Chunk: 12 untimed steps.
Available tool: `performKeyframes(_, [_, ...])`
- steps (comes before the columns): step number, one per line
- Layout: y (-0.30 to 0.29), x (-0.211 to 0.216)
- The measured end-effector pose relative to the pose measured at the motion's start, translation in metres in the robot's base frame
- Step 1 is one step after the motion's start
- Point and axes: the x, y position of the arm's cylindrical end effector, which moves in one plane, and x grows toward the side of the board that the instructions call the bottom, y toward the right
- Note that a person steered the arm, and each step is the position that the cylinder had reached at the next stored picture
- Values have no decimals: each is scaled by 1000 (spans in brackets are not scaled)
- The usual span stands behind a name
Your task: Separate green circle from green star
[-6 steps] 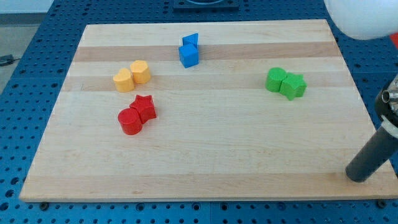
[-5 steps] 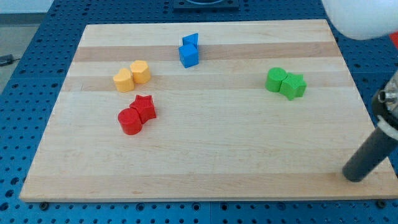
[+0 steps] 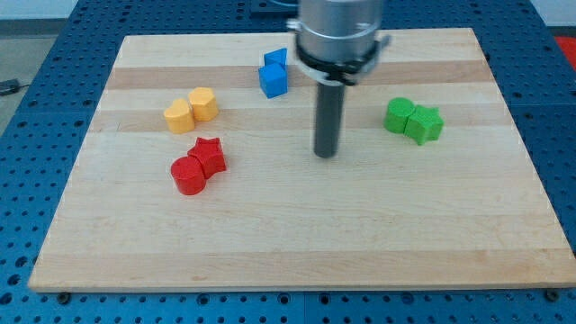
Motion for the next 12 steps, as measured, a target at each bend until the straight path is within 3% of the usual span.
performKeyframes(2, [-65, -82])
performKeyframes(6, [-138, -89])
performKeyframes(8, [-126, -89])
performKeyframes(9, [-79, -80])
performKeyframes(10, [-50, -40])
performKeyframes(12, [-20, -12])
